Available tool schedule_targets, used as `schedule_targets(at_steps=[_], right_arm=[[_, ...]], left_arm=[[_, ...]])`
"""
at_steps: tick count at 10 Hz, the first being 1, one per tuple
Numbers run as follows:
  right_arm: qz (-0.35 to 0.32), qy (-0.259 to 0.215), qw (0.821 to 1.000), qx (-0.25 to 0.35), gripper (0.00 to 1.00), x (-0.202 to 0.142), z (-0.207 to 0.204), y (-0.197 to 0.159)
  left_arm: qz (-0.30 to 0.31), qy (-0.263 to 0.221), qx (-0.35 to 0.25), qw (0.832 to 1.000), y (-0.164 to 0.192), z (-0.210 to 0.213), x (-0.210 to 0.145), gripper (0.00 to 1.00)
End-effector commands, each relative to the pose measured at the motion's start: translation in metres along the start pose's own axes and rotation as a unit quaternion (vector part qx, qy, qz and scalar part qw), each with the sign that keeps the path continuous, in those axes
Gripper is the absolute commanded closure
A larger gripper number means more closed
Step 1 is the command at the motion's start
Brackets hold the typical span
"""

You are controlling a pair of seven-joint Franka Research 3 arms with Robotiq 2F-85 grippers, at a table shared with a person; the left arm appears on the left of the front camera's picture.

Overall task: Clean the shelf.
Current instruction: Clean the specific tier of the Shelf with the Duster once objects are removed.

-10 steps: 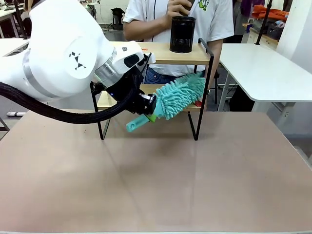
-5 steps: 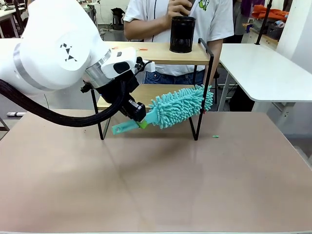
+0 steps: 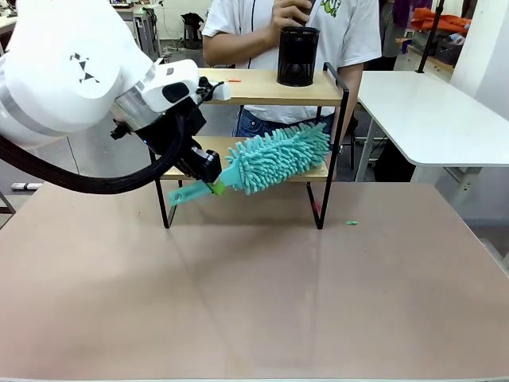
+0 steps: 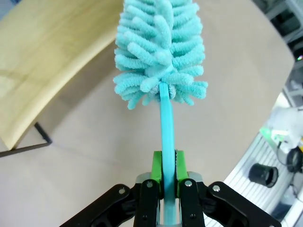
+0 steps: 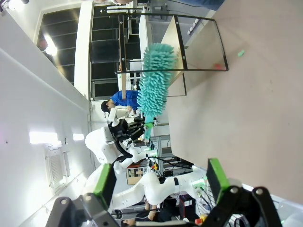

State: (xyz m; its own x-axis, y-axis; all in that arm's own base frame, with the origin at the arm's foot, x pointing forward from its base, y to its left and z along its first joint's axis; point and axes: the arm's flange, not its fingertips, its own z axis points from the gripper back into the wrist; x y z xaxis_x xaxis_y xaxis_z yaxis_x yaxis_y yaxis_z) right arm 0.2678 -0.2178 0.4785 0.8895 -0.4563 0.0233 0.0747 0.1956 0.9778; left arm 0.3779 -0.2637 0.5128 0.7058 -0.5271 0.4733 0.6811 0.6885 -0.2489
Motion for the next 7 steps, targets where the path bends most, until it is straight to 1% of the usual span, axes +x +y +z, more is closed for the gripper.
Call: schedule_targets(at_steps=[1,2,3,4,5,7], right_arm=[[0.014,-0.002,1.000,0.009,0.00,0.002,0.000,0.002],[0.014,-0.002,1.000,0.009,0.00,0.002,0.000,0.002],[0.014,-0.002,1.000,0.009,0.00,0.002,0.000,0.002],[0.014,-0.002,1.000,0.009,0.00,0.002,0.000,0.002],[0.014,-0.002,1.000,0.009,0.00,0.002,0.000,0.002],[0.014,-0.002,1.000,0.009,0.00,0.002,0.000,0.002]], left_arm=[[0.029,-0.033,0.002,0.999,0.009,0.020,-0.018,0.88],[0.030,-0.033,0.006,0.999,0.014,0.032,-0.027,0.88],[0.028,-0.022,-0.018,0.999,0.018,0.042,-0.036,0.88],[0.028,-0.020,-0.020,0.999,0.021,0.049,-0.045,0.88],[0.032,0.005,-0.044,0.999,0.025,0.058,-0.057,0.88],[0.058,0.067,-0.088,0.992,0.039,0.085,-0.087,0.88]])
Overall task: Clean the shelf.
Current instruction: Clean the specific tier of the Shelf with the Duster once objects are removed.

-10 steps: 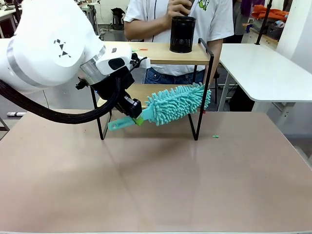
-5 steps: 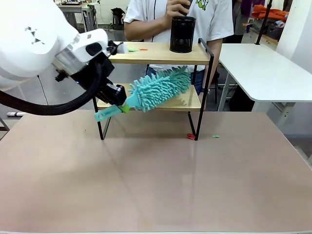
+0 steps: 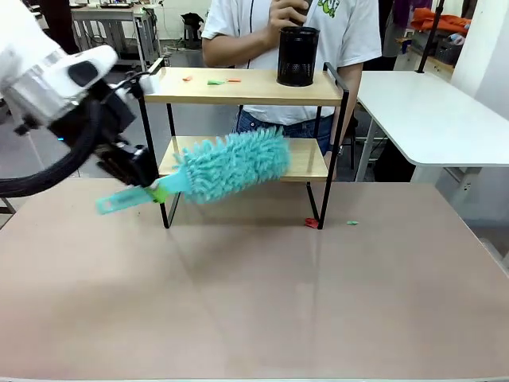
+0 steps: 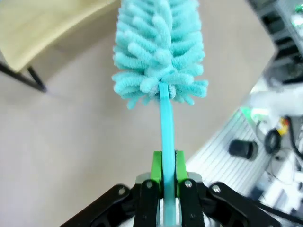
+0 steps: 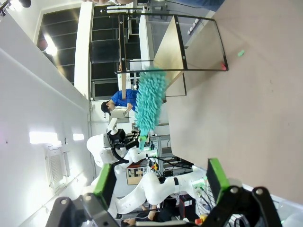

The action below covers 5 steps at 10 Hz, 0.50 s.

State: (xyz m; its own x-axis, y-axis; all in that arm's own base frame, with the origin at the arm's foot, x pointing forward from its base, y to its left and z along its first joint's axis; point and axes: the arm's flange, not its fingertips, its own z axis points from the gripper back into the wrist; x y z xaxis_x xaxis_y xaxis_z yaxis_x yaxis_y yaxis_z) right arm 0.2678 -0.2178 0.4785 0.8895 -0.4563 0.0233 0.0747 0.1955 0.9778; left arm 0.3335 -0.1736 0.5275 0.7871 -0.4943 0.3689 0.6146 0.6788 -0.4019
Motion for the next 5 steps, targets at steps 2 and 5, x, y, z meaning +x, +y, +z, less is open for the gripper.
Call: schedule_targets(at_steps=[2,5], right_arm=[[0.014,-0.002,1.000,0.009,0.00,0.002,0.000,0.002],[0.014,-0.002,1.000,0.009,0.00,0.002,0.000,0.002]], left_arm=[[0.030,0.118,-0.087,0.989,0.028,0.064,-0.056,0.88],[0.096,-0.013,-0.164,0.982,0.050,0.123,-0.108,0.88]])
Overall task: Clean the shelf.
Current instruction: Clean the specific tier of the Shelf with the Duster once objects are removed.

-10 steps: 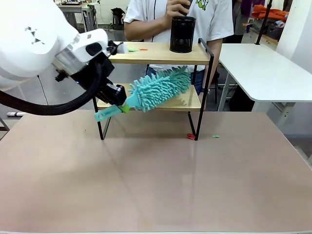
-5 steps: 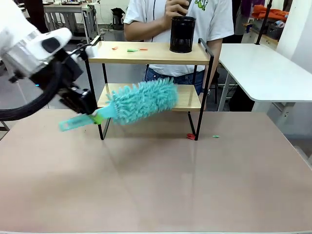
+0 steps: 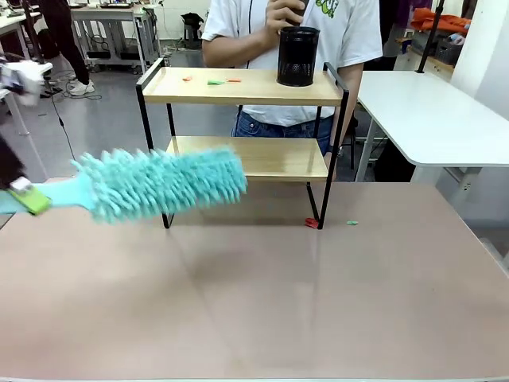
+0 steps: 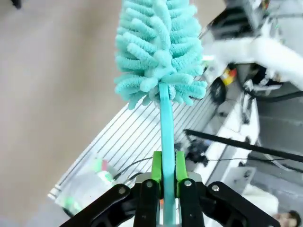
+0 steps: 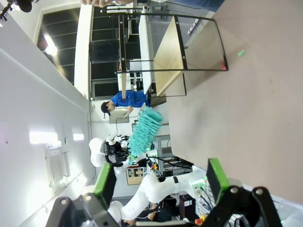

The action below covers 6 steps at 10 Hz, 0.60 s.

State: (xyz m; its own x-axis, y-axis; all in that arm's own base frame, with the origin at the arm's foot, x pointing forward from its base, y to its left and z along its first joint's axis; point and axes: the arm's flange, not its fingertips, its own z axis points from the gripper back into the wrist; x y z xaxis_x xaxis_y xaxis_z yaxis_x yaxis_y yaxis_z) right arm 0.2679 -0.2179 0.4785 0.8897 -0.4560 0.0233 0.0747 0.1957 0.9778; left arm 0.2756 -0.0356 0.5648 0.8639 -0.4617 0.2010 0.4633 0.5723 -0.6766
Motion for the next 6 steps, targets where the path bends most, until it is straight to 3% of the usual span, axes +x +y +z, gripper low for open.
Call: schedule_targets(at_steps=[1,2,4,6], right_arm=[[0.014,-0.002,1.000,0.009,0.00,0.002,0.000,0.002],[0.014,-0.002,1.000,0.009,0.00,0.002,0.000,0.002],[0.014,-0.002,1.000,0.009,0.00,0.002,0.000,0.002],[0.014,-0.002,1.000,0.009,0.00,0.002,0.000,0.002]], left_arm=[[0.071,-0.105,-0.019,0.992,0.020,0.039,-0.038,0.88],[0.129,-0.095,-0.026,0.987,0.041,0.061,-0.066,0.88],[0.150,-0.121,-0.099,0.976,0.088,0.094,-0.107,0.88],[0.182,-0.139,-0.102,0.968,0.117,0.094,-0.121,0.88]])
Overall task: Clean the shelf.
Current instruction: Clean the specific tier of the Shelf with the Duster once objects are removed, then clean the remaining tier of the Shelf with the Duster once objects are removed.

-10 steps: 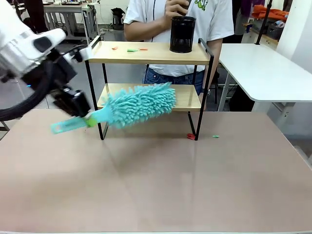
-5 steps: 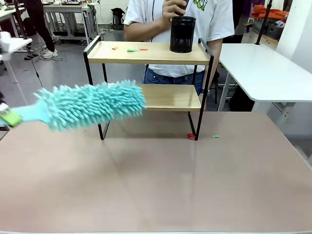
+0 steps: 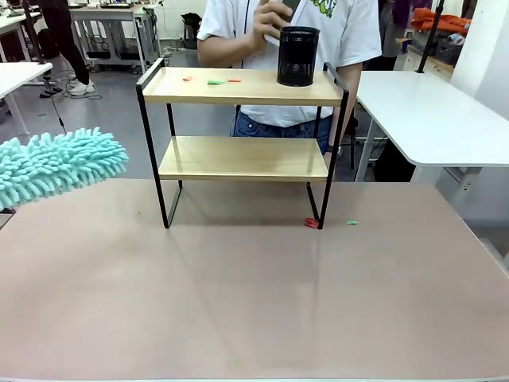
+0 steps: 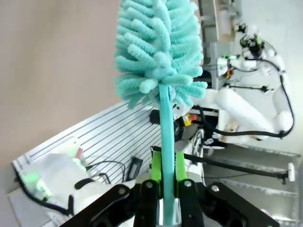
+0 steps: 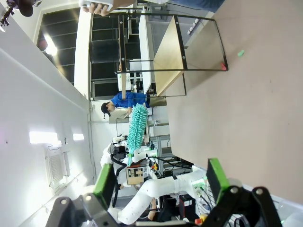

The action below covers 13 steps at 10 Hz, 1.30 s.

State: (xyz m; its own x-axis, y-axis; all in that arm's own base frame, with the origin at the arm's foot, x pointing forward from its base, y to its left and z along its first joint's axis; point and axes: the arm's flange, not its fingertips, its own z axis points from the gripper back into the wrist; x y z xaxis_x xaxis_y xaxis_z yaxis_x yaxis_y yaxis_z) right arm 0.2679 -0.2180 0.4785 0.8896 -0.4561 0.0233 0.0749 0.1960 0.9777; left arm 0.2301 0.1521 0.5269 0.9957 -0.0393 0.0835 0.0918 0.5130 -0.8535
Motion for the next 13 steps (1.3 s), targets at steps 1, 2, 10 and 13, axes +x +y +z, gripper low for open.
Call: schedule_targets(at_steps=[1,2,10,13], right_arm=[[0.014,-0.002,1.000,0.009,0.00,0.0017,-0.0001,0.0019],[0.014,-0.002,1.000,0.009,0.00,0.0017,-0.0001,0.0019],[0.014,-0.002,1.000,0.009,0.00,0.0017,-0.0001,0.0019],[0.014,-0.002,1.000,0.009,0.00,0.0017,-0.0001,0.0019]], left_arm=[[-0.019,0.008,0.012,1.000,-0.0200,-0.0060,-0.0008,0.88],[-0.019,0.008,0.012,1.000,-0.0200,-0.0060,-0.0008,0.88],[-0.019,0.008,0.012,1.000,-0.0200,-0.0060,-0.0008,0.88],[-0.019,0.008,0.012,1.000,-0.0200,-0.0060,-0.0008,0.88]])
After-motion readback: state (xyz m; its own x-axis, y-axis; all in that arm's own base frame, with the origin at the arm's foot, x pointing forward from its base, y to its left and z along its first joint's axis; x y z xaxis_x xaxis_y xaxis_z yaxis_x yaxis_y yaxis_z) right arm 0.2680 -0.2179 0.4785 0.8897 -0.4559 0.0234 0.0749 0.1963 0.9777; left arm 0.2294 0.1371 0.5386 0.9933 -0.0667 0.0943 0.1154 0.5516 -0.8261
